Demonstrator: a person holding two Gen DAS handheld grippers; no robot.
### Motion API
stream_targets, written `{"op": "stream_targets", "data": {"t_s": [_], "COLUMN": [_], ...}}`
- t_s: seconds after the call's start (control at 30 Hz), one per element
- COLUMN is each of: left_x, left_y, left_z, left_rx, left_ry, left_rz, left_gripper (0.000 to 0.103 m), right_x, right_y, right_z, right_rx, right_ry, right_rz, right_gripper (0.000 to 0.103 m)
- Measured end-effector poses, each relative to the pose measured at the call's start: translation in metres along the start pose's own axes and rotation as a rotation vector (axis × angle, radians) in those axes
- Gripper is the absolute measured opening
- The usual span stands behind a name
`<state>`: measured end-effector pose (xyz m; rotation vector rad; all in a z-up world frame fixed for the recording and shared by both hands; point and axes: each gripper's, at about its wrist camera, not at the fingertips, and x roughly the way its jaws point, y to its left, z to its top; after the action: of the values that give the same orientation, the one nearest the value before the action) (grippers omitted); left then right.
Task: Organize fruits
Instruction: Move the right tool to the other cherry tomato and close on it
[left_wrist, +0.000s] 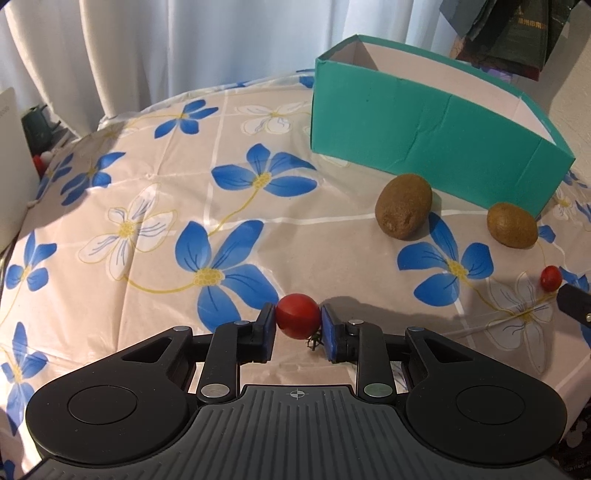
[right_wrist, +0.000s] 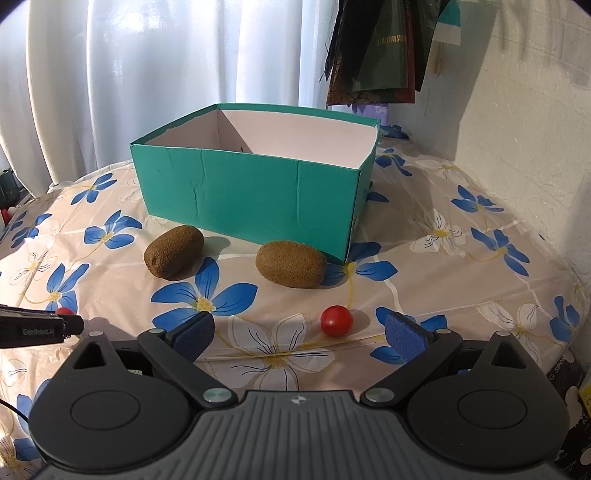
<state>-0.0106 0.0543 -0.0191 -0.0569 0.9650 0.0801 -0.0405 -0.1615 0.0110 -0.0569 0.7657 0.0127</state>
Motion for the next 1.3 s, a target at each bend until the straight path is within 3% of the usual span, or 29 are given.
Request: {"op": "stream_targets", "data": {"t_s": [0.13,0.3,0.53,0.6,0.73,0.87,1.13,1.3], "left_x": [-0.010,-0.017,-0.021,-0.022,-0.021,-0.020,-0.019,-0.020], "left_y": [0.000,0.003,0.008,0.008,0.009,0.008,0.005,0.005], "left_z": [0.008,0.012,0.016,0.016,0.018,0.020,0.021,0.021], "left_rx": [-0.007,-0.016,-0.030,-0.031,-0.039,-0.040,-0.039,-0.041], "left_ry": [-0.018,-0.032,-0.039,-0.040,-0.039,-0.035,-0.033,-0.034], "left_rz": [-0.022,-0.017,-0.002,0.001,0.003,-0.001,-0.008,-0.005], "left_gripper": [0.029,0.029,0.030,0.030,0.030,0.030,0.030,0.030], "right_x": [0.009,0.034,0.059,0.067,0.074,0.075,0.074,0.074], "right_y": [-0.003,-0.010,-0.021,-0.023,-0.027,-0.029,-0.031,-0.030], "right_z": [0.000,-0.002,0.003,0.004,0.005,0.006,0.006,0.007], "right_rx": [-0.011,-0.013,0.000,0.003,0.022,0.024,0.024,0.024], "right_ry": [0.019,0.085,0.112,0.130,0.148,0.148,0.150,0.150], "right_rz": [-0.026,-0.046,-0.056,-0.062,-0.047,-0.043,-0.035,-0.032], "right_gripper": [0.094,0.071,0.063,0.051,0.046,0.035,0.033,0.026]}}
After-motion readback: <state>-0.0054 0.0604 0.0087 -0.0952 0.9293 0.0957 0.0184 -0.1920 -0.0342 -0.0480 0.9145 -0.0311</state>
